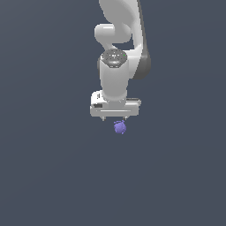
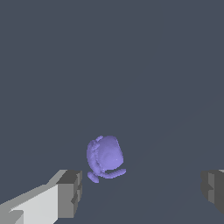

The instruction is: Pick up the object and move it to a goal position.

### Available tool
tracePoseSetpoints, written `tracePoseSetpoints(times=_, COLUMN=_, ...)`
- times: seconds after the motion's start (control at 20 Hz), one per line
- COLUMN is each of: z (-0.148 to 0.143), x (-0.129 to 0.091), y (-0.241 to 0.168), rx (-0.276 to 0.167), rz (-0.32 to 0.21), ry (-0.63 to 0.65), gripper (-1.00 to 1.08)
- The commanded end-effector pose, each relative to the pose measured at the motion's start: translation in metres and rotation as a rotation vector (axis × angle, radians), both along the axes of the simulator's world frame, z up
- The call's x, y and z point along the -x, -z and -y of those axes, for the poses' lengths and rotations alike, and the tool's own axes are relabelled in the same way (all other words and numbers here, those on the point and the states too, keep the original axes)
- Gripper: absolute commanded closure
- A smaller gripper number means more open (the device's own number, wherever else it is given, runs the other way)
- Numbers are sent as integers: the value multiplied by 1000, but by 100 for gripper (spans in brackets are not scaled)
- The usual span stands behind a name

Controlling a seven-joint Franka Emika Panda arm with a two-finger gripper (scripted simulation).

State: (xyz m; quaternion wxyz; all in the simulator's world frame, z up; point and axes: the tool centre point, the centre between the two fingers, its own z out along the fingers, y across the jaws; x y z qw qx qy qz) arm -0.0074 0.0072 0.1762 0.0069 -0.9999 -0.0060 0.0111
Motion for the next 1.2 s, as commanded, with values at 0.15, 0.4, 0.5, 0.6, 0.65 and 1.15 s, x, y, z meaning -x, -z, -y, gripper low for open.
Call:
tracePoseSetpoints(times=0.15, z=1, x=3, y=3, rx=4, rz=-9, ry=-4, gripper=-92)
tracePoseSetpoints(times=0.4, z=6, x=15, y=17, rx=20, rz=-50, ry=-20, gripper=-92)
tracePoseSetpoints(times=0.5, z=6, x=17, y=19, rx=23, rz=-56, ry=-23, gripper=-92)
tracePoseSetpoints(times=0.6, z=6, x=16, y=18, rx=22, rz=-54, ry=-22, gripper=-92)
tracePoseSetpoints(times=0.65, z=6, x=16, y=18, rx=22, rz=-53, ry=-22, gripper=-92)
tracePoseSetpoints(times=1.15, z=-5, x=20, y=38, rx=21, rz=-33, ry=-118, gripper=-92)
